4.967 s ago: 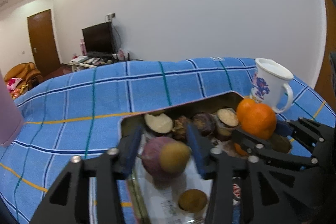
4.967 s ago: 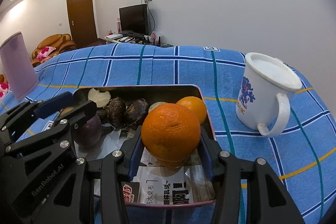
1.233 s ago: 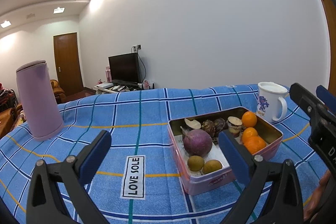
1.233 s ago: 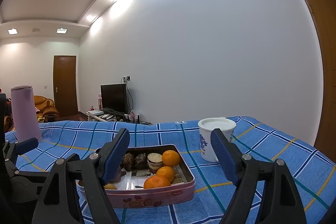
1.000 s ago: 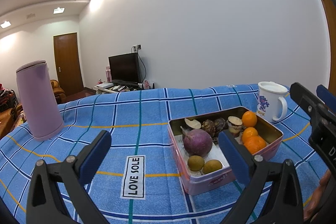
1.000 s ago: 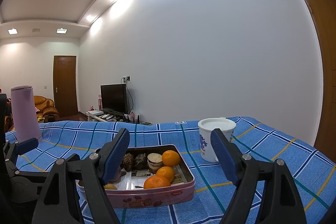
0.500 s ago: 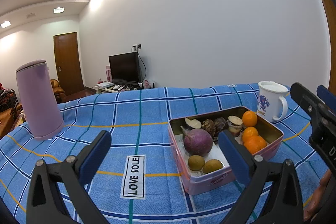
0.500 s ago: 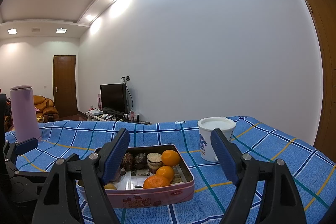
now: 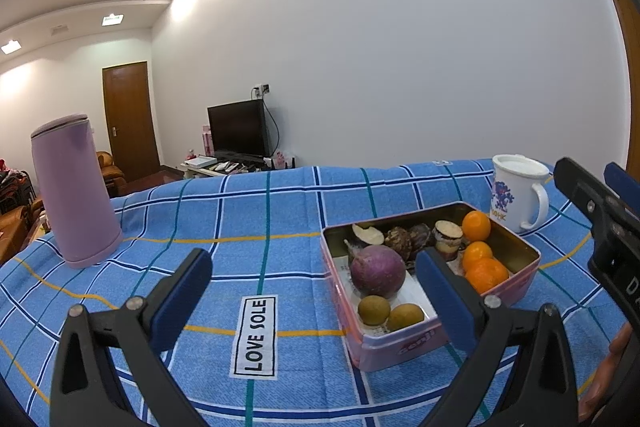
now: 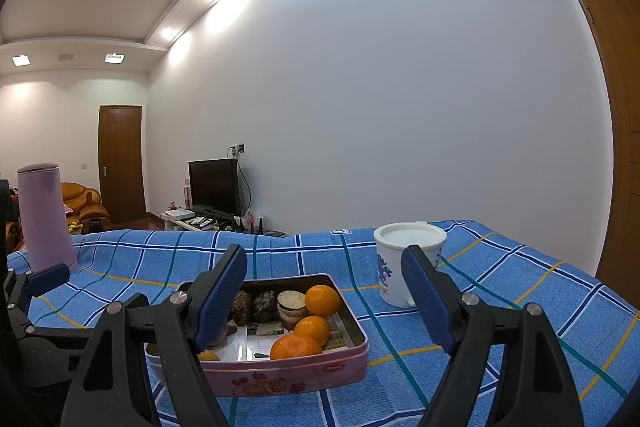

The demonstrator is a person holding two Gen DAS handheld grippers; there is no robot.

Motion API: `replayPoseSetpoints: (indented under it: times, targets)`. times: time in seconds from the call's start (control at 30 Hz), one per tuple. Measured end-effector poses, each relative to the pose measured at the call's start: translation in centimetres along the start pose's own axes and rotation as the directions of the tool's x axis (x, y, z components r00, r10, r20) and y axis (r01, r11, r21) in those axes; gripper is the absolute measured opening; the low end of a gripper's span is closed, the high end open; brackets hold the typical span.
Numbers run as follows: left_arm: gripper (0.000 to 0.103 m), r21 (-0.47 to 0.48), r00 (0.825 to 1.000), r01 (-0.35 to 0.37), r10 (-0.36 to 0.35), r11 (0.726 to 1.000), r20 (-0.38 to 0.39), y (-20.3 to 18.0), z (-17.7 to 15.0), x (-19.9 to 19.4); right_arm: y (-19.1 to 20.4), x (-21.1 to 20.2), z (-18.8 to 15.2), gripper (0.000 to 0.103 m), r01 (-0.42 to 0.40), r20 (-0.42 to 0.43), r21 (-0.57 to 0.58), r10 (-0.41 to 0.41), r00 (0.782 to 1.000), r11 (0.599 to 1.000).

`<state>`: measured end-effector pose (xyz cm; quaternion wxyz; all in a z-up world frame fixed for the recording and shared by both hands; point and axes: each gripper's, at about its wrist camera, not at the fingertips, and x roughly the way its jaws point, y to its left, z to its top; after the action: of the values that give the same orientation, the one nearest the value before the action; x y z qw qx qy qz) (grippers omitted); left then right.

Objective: Organize fruits

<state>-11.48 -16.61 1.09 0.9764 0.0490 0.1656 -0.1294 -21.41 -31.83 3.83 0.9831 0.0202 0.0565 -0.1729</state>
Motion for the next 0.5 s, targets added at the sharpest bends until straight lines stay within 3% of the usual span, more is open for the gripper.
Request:
replayPoseSetpoints:
  times: [0.5]
  targets:
    - [0.103, -0.001, 1.0, -0.006, 0.006, 1.0, -0.008, -0.18, 0.04, 0.05, 0.06, -0.02, 0.02, 0.081, 0.001, -0.002, 0.0, -0.001, 1.0, 1.0]
